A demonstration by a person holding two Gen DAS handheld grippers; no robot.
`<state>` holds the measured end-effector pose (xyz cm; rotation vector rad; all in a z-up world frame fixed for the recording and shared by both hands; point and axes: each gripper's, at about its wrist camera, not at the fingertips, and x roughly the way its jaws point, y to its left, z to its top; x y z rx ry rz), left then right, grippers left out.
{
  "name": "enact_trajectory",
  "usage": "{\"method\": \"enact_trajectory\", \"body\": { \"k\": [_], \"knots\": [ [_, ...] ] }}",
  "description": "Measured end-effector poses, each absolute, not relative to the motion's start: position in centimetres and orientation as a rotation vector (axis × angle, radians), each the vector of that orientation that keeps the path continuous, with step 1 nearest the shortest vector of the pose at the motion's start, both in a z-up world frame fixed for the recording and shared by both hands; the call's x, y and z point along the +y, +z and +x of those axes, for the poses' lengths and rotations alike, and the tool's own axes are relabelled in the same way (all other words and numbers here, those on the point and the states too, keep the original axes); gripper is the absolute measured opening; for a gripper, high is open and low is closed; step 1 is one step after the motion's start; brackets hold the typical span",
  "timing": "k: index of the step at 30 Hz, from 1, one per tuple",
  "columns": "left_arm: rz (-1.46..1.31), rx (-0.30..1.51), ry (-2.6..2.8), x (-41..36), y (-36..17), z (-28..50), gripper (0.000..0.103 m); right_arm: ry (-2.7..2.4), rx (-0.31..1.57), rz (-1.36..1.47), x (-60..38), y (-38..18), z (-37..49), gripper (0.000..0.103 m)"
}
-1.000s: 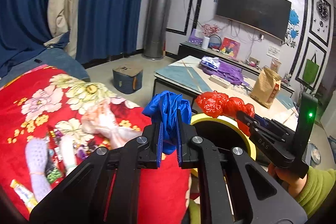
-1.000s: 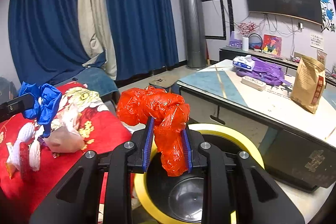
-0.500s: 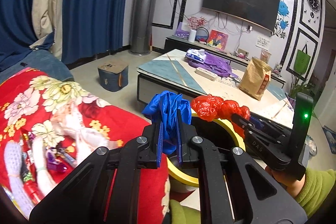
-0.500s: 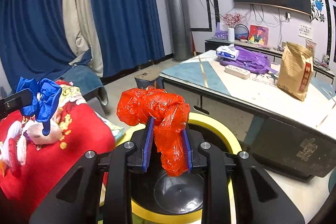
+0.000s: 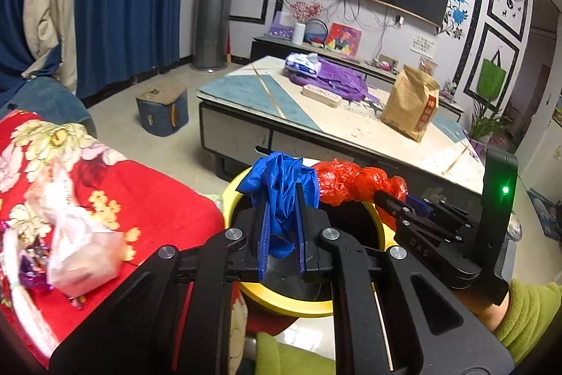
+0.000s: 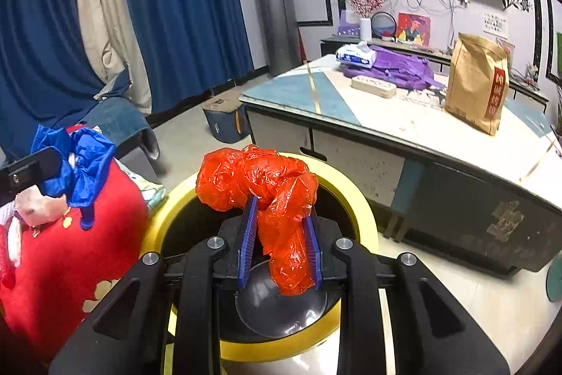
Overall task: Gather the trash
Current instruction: 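Carry both bags over the yellow-rimmed bin and open both tools to drop them, then move both tools back over the trash on the bed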
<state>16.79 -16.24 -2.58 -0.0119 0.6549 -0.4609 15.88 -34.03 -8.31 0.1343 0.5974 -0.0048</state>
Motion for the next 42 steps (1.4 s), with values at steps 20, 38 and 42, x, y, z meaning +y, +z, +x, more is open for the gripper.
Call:
{"method": "enact_trajectory", "body": {
  "k": [20, 38, 42],
  "knots": [
    [-0.011, 0.710, -0.469, -18.5, -4.7, 20.1, 0.061, -0.030, 0.641, 0.250, -36.9, -9.7, 16.5, 0.061],
    [-0.061, 0.599, -0.348, -14.6, -1.0, 17.2, 0.092, 0.001, 0.514, 0.269, -35.8, -5.9, 14.5, 0.078],
    [-0.083, 0.567, -0.297, -12.6, -0.2, 16.0, 0.092, 0.036, 0.491, 0.262, -34.5, -4.9, 13.9, 0.078]
  ]
}}
